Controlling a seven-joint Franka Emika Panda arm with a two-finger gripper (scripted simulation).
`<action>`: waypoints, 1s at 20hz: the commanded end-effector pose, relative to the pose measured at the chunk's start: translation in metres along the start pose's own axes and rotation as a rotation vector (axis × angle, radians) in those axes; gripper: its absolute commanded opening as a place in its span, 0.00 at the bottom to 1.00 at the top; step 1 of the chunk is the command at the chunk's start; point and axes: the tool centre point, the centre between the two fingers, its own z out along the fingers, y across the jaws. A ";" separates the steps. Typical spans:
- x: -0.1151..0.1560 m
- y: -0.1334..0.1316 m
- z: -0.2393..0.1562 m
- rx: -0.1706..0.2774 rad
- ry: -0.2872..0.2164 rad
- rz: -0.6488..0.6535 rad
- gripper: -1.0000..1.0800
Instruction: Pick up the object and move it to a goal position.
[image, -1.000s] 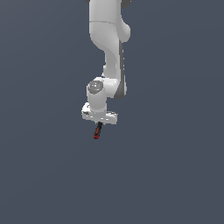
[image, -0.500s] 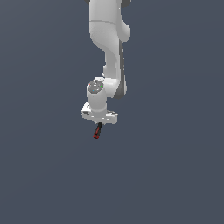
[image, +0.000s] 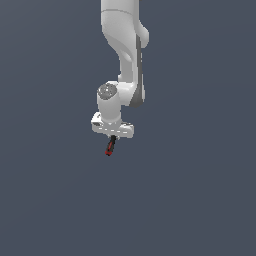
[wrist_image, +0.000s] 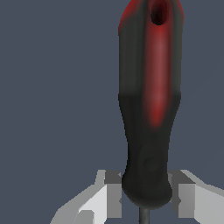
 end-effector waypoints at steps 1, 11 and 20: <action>0.001 0.001 -0.017 0.000 0.002 0.000 0.00; 0.002 0.006 -0.098 0.000 0.002 0.001 0.00; 0.004 0.008 -0.133 -0.001 0.002 0.001 0.00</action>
